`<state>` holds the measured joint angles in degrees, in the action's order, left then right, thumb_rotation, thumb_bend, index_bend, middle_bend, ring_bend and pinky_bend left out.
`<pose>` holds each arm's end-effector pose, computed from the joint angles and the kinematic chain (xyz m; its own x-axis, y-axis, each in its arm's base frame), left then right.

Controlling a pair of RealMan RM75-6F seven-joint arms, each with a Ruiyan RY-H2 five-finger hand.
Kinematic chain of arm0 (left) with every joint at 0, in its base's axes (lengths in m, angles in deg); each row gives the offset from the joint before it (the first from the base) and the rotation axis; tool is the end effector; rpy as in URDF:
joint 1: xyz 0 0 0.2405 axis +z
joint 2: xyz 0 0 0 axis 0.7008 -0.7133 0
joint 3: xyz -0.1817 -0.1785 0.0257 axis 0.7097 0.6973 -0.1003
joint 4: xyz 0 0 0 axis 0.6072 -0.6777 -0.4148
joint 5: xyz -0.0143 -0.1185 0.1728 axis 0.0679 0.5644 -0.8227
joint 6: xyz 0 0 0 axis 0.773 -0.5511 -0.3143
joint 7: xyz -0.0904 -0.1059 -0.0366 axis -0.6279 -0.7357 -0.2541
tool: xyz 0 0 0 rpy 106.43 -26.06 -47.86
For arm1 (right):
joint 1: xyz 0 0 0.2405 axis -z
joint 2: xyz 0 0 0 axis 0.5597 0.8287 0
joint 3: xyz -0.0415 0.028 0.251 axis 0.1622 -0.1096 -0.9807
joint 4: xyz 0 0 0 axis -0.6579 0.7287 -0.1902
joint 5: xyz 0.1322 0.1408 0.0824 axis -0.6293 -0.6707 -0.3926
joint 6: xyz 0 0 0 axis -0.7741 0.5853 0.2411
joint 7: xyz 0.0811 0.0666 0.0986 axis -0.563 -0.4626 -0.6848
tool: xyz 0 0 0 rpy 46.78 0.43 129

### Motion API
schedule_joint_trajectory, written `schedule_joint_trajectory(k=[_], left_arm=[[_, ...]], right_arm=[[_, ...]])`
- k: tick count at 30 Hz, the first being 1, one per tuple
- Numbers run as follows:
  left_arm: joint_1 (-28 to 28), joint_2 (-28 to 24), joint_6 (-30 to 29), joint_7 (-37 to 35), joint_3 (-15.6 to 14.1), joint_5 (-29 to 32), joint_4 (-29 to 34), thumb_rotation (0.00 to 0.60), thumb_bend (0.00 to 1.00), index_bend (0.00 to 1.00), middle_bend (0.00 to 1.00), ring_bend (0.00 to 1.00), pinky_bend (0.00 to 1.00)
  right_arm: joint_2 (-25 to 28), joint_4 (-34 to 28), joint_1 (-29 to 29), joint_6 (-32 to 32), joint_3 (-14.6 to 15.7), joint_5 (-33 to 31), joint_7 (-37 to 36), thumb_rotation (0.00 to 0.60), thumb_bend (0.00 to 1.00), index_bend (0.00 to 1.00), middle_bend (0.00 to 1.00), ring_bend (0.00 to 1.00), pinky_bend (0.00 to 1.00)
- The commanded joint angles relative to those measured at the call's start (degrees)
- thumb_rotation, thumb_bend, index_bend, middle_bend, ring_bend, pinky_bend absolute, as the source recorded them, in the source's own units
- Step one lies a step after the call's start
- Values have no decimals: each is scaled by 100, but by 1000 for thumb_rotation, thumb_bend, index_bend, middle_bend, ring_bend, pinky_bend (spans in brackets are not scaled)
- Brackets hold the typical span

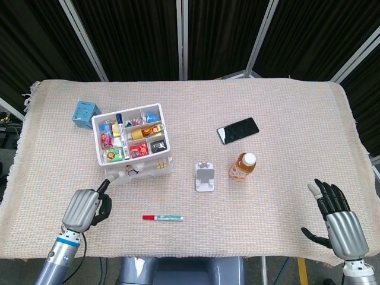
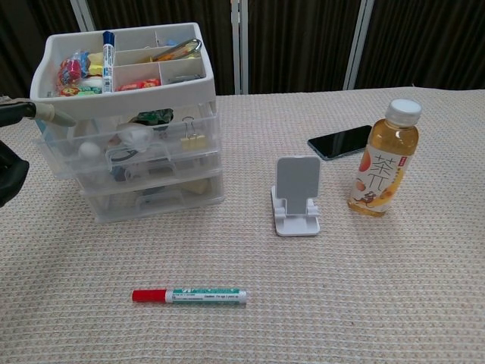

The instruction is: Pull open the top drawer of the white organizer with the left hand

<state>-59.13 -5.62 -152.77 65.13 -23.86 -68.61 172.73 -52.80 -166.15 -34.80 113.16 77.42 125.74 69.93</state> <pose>-0.1726 0.1920 0.0526 0.1731 0.2055 0.9632 0.9708 -0.2006 -0.1316 -0.2753 -0.1423 0.1495 0.3154 0.0224 0.9487 -0.9356 -0.1600 0.3148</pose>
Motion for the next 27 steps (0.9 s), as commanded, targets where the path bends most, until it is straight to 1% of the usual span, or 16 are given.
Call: schedule_joint_trajectory(k=[1,6,12,14,16,20,25,27], left_arm=[[-83,-41,167,265,146,408,170,600,728,160,848,823,695],[-169,-73,294,422,234,729,240,600,728,159,848,823,695],[-244,-45,314,533,320,923,272,600,728,163,848,823,695],[-279,-43,346,607,329,1013,289,600,728,187,849,824,695],[-298,-46,370,637,324,1056,323,600,728,234,851,826,695],[-323,-132,484,515,284,1127,508,600,728,302,854,829,695],[-324,-369,574,212,209,999,726,600,729,339,857,830,695],[-309,-476,608,95,126,864,803,600,729,347,857,830,695]], right_arm=[[-1,0,-1,-4,2,5,3,600,18,0,0,0,0],[-2,-1,-3,-20,5,-2,12,600,18,0,0,0,0],[-5,0,-8,-38,9,-3,15,600,18,0,0,0,0],[-8,0,-8,-40,11,1,23,600,17,0,0,0,0],[-11,2,-8,-39,11,2,26,600,17,0,0,0,0],[-19,13,-9,-46,14,6,36,600,18,0,0,0,0],[-38,23,-13,-65,23,13,68,600,18,0,0,0,0],[-51,27,-14,-76,31,24,94,600,18,0,0,0,0]])
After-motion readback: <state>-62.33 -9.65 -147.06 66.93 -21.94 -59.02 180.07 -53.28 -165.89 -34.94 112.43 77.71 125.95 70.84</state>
